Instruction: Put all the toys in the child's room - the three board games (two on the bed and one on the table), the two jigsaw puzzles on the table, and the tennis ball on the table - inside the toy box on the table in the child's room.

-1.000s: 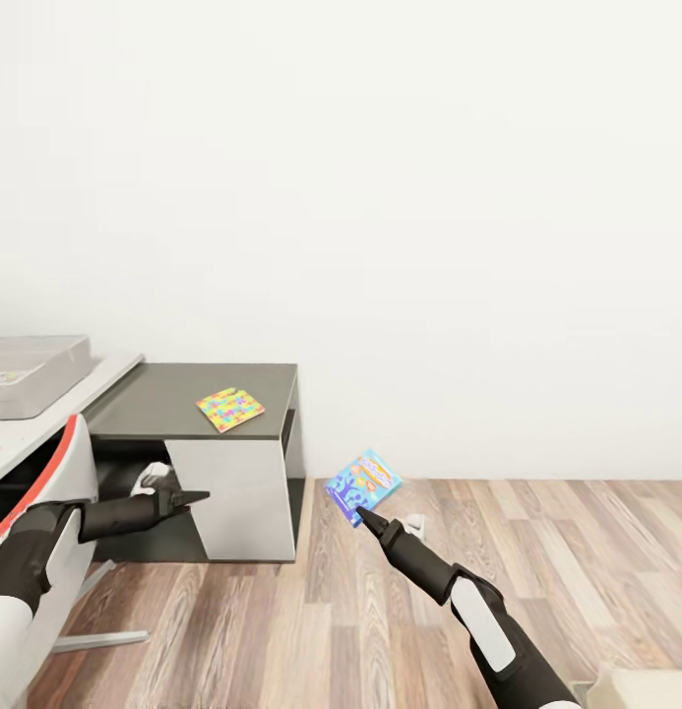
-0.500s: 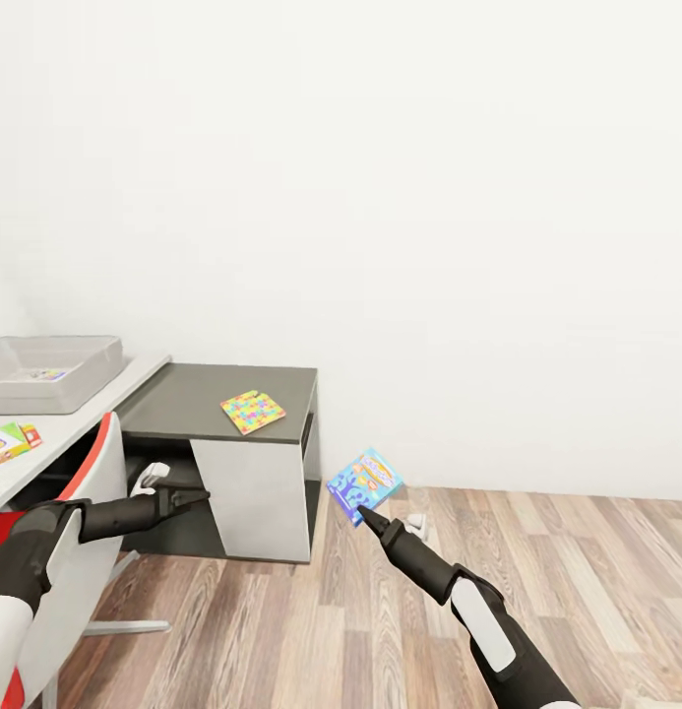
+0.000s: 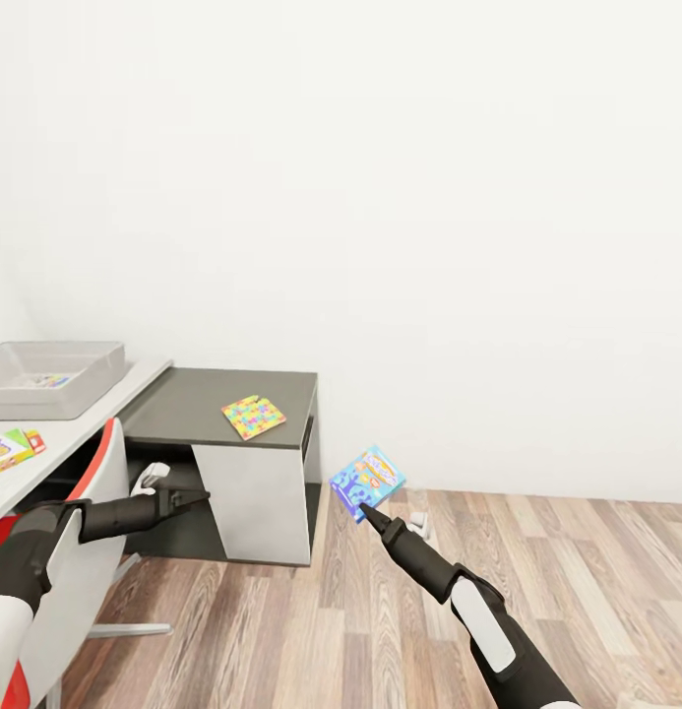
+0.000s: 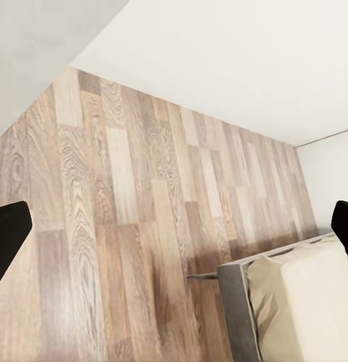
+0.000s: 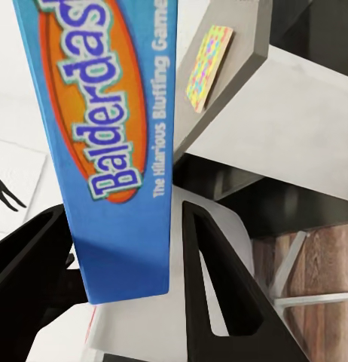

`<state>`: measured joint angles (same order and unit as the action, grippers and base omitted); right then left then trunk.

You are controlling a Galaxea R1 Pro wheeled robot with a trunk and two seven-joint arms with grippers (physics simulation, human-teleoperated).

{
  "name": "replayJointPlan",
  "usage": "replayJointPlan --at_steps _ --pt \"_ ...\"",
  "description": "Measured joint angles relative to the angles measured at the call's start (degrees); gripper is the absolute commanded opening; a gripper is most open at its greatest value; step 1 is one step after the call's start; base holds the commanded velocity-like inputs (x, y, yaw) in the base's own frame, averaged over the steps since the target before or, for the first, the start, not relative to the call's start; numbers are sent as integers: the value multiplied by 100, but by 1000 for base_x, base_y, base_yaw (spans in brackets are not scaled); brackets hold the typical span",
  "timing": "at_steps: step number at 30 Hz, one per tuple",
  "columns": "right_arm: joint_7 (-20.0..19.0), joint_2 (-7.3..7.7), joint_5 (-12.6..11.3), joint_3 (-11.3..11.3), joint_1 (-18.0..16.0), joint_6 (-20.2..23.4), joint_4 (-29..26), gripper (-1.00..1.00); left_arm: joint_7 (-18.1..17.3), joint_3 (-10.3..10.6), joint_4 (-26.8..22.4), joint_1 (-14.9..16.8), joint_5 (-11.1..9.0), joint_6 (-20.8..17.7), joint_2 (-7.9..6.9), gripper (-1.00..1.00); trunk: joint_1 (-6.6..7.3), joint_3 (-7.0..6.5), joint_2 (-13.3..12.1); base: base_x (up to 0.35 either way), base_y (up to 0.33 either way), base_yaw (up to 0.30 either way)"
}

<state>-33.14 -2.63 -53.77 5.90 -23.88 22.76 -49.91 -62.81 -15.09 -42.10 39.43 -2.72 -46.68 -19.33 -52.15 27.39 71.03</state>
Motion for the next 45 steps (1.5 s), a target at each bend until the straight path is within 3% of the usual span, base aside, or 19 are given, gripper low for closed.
replayJointPlan --at_steps 19,34,45 --pt "7 0 0 1 -1 5 0 -100 8 3 0 0 6 0 0 100 418 -345 -762 0 0 8" --pt "19 -9 12 210 0 -12 1 -100 -29 0 0 0 -4 1 -10 100 418 -411 -764 0 0 242" --pt "20 -9 17 228 -4 -15 2 -100 -35 -1 0 -1 -8 0 -10 100 418 -460 -764 0 0 264"
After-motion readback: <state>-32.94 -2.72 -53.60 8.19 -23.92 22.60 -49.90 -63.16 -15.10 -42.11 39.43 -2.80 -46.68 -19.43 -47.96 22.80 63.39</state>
